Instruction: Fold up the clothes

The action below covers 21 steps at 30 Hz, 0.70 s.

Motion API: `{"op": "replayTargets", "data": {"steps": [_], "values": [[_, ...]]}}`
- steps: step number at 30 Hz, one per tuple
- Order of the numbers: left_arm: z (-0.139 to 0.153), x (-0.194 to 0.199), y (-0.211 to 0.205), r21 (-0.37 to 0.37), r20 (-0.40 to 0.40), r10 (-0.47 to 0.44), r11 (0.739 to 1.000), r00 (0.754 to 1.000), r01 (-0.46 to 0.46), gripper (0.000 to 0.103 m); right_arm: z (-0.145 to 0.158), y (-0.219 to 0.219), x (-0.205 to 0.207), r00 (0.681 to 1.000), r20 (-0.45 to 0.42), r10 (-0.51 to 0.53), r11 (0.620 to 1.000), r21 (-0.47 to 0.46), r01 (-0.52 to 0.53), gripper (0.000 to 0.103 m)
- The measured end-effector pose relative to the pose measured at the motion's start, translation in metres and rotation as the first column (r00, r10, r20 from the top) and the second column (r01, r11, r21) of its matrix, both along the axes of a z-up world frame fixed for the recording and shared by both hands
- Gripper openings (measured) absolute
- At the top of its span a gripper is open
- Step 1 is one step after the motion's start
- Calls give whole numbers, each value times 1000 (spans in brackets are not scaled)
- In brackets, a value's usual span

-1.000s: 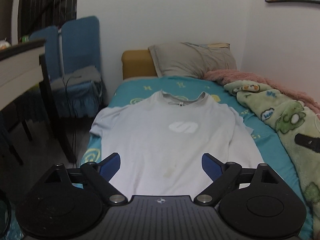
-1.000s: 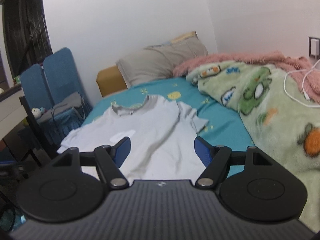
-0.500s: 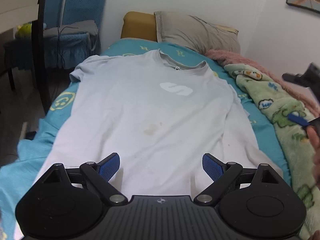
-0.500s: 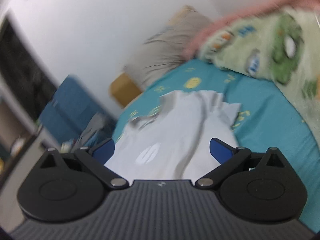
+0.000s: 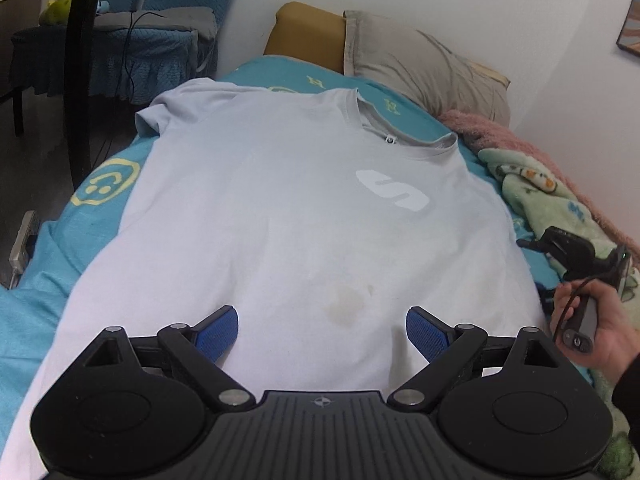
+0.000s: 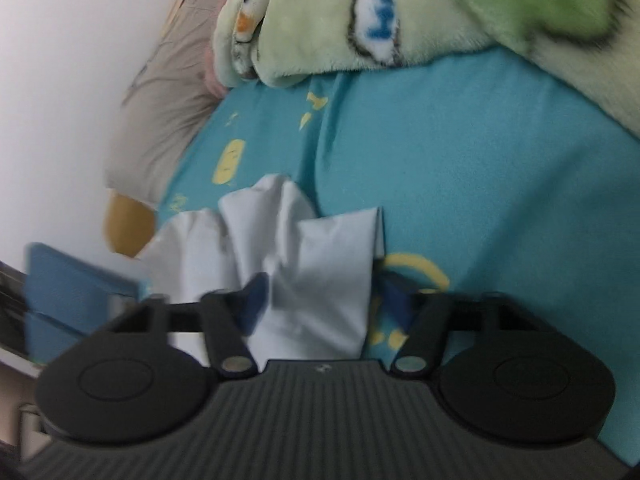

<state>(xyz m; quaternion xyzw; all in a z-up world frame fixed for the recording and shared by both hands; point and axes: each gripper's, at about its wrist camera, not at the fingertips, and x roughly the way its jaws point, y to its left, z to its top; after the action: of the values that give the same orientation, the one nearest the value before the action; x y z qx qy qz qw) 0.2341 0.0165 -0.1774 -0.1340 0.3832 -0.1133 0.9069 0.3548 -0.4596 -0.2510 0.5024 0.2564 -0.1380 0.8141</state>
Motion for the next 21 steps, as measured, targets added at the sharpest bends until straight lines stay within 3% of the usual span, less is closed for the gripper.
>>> {"op": "replayTargets", "data": {"steps": [2,3,4,5,10,14,18,19,21], "values": [[-4,2,-5,7,3,-13,1000,1000,13,93,-2,2,8,1000,14,-19,1000,11,19,57],[-5,1,-6,15,8,-19,1000,1000,19,93,-2,2,12,1000,13,-16,1000,3,16,48],[-6,1,-7,20,12,-22,1000,1000,21,93,-1,2,15,1000,7,-18,1000,-12,18,19],[-5,-1,-7,16,14,-22,1000,1000,21,93,0,2,13,999,10,-33,999,-23,33,9],[1,-8,2,-39,12,9,999,1000,-8,93,14,6,-23,984,116,-136,987,-74,145,7],[7,-12,8,-68,5,20,998,1000,-20,93,17,2,-51,975,170,-144,984,-79,159,7],[10,-14,7,-65,20,20,998,1000,-19,93,-3,-15,-48,972,219,-85,994,90,67,10],[10,-14,6,-60,24,19,998,1000,-17,93,-5,-16,-43,973,221,-73,993,105,50,12],[9,-14,4,-57,25,19,998,1000,-18,93,-8,-16,-32,973,223,-54,992,121,28,39]]}}
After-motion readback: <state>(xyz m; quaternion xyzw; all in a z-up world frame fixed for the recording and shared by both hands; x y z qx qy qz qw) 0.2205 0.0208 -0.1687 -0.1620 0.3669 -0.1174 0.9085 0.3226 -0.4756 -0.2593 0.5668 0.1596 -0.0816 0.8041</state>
